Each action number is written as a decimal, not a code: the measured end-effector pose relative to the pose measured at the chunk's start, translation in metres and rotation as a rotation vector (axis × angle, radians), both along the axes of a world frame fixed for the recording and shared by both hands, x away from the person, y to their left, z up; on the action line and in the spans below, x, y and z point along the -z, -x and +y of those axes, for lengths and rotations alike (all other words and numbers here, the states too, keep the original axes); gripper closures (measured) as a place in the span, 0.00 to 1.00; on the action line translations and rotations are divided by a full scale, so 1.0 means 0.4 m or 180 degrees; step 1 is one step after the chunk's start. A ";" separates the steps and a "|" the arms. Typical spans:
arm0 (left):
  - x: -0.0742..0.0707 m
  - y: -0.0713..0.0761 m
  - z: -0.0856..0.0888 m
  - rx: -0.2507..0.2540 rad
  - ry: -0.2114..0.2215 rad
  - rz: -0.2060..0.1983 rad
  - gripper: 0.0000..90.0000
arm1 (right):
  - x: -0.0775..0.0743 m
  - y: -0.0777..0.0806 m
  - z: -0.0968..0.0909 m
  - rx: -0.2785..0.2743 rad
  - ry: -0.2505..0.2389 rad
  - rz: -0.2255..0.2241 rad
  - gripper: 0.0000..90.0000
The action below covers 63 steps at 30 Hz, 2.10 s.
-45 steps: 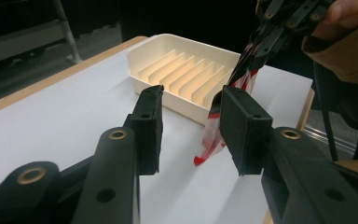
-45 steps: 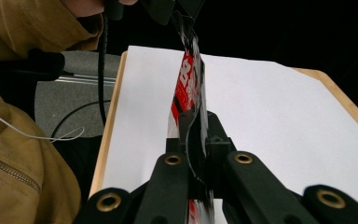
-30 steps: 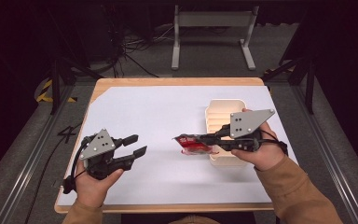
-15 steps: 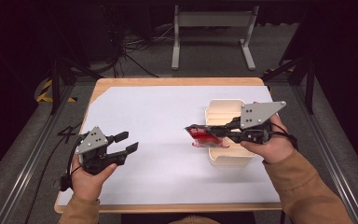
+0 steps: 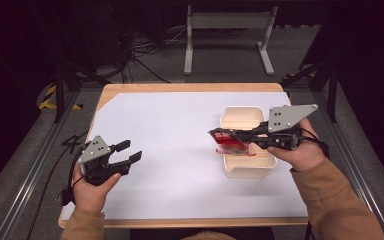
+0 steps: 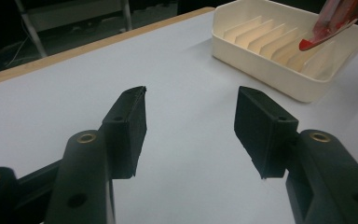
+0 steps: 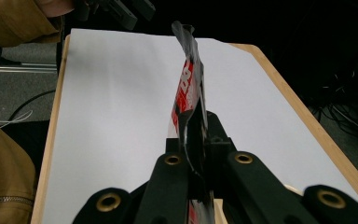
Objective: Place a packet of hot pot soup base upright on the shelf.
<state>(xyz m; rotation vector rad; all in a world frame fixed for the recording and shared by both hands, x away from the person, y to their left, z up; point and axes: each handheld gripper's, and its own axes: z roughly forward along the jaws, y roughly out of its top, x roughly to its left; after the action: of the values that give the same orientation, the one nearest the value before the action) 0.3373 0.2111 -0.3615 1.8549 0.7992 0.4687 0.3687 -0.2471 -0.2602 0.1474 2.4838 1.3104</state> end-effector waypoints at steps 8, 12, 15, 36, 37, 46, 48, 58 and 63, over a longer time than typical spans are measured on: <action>0.007 -0.004 0.011 -0.0054 0.0009 0.0033 0.49 | -0.003 -0.006 -0.028 0.0061 0.0003 0.0037 0.98; 0.010 -0.007 0.016 -0.0063 0.0002 0.0034 0.49 | -0.006 -0.008 -0.042 0.0088 -0.0004 0.0050 0.98; 0.012 -0.007 0.017 -0.0074 0.0018 0.0057 0.49 | -0.007 -0.009 -0.051 0.0098 -0.0001 0.0060 0.98; 0.019 -0.010 0.026 -0.0118 0.0045 0.0092 0.49 | 0.036 -0.052 -0.104 0.0147 -0.0084 0.0323 0.98; 0.020 -0.011 0.026 -0.0122 0.0031 0.0093 0.49 | 0.045 -0.056 -0.107 0.0146 -0.0091 0.0351 0.98; 0.021 -0.012 0.025 -0.0117 0.0026 0.0107 0.48 | 0.077 -0.069 -0.109 0.0119 -0.0127 0.0409 0.98; 0.021 -0.012 0.025 -0.0119 0.0025 0.0108 0.48 | 0.084 -0.073 -0.109 0.0115 -0.0132 0.0419 0.98; 0.022 -0.012 0.025 -0.0118 0.0028 0.0113 0.48 | 0.120 -0.081 -0.110 0.0116 -0.0160 0.0488 0.98; 0.023 -0.013 0.025 -0.0119 0.0013 0.0115 0.48 | 0.137 -0.083 -0.113 0.0118 -0.0202 0.0520 0.98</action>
<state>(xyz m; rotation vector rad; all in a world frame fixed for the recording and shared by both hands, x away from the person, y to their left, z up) 0.3423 0.2210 -0.3706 1.8519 0.8599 0.4578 0.4020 -0.2923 -0.3151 0.3264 2.5602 1.4140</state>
